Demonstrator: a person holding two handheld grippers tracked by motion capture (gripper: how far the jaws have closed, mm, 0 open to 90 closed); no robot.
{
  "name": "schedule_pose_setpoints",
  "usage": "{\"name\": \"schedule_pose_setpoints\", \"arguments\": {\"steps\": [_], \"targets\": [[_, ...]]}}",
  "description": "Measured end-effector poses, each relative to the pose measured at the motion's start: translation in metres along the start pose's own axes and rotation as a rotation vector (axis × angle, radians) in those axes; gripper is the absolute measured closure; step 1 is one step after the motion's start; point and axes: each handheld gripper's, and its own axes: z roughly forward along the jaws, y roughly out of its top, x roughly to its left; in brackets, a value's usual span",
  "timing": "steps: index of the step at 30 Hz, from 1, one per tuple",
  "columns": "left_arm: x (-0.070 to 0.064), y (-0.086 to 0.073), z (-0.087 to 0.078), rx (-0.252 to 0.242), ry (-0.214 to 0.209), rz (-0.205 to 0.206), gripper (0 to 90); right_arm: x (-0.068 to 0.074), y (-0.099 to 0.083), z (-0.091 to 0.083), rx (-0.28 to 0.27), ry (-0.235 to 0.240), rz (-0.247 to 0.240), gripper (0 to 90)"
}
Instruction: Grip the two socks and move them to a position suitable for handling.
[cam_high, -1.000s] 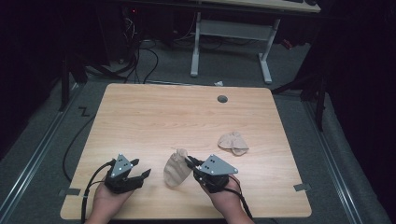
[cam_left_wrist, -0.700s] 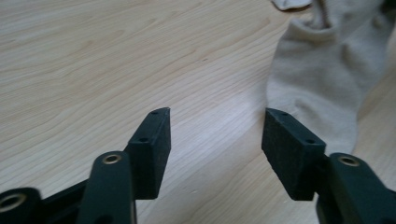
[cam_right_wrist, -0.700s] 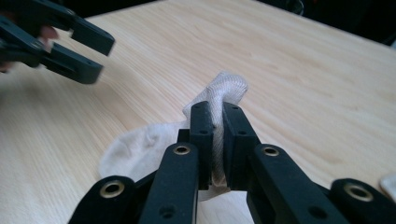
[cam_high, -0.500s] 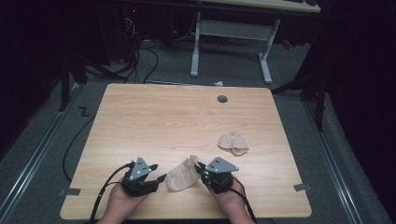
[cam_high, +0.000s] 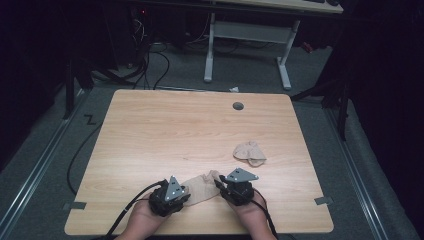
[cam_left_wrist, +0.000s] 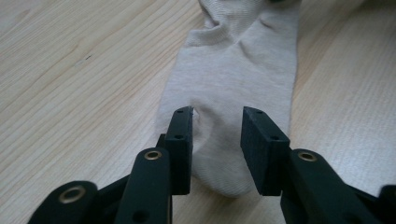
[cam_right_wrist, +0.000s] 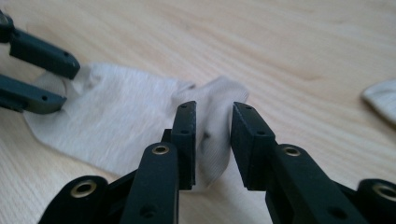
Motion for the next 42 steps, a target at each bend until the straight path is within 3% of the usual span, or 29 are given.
{"name": "schedule_pose_setpoints", "arguments": {"steps": [3, 6, 7, 11, 13, 15, 22, 28, 30, 33, 36, 39, 42], "targets": [[0.003, -0.001, -0.001, 0.001, 0.003, -0.009, 65.7, -0.005, 0.007, -0.002, -0.031, -0.011, 0.0, 77.4], [0.006, -0.002, -0.001, 0.006, 0.012, -0.012, 67.0, -0.008, 0.011, 0.009, 0.009, -0.007, -0.017, 83.6], [0.008, -0.003, -0.002, 0.007, 0.018, -0.016, 67.7, -0.009, 0.009, 0.017, 0.051, -0.008, -0.016, 84.7], [0.012, -0.007, 0.0, 0.035, 0.023, -0.021, 68.3, -0.008, 0.004, 0.024, 0.105, -0.007, -0.023, 84.7], [0.015, -0.008, 0.0, 0.043, 0.003, -0.038, 68.2, -0.007, 0.001, 0.023, 0.123, -0.001, -0.026, 84.6], [0.017, -0.009, 0.0, 0.047, -0.015, -0.053, 67.2, -0.004, -0.003, 0.02, 0.123, 0.011, -0.027, 84.4], [0.017, -0.012, -0.004, 0.049, -0.024, -0.043, 65.5, 0.007, -0.015, 0.003, 0.136, 0.044, -0.031, 82.9], [0.019, -0.015, -0.006, 0.049, -0.029, -0.062, 64.1, 0.01, -0.015, 0.002, 0.14, 0.052, -0.033, 81.8], [0.019, -0.017, -0.008, 0.047, -0.029, -0.067, 64.0, 0.012, -0.014, 0.003, 0.141, 0.059, -0.043, 77.8], [0.02, -0.018, -0.013, 0.03, -0.004, -0.073, 60.8, 0.014, -0.011, 0.003, 0.138, 0.07, -0.056, 75.4], [0.023, -0.019, -0.023, -0.022, 0.026, -0.097, 58.0, 0.01, -0.003, -0.004, 0.079, 0.05, -0.05, 74.4], [0.031, -0.024, -0.036, -0.053, 0.072, -0.116, 55.1, -0.001, 0.004, -0.009, 0.041, 0.01, -0.031, 73.7], [0.045, -0.031, -0.048, -0.073, 0.103, -0.161, 52.1, -0.02, 0.008, -0.009, 0.02, -0.037, -0.005, 72.8]]}}
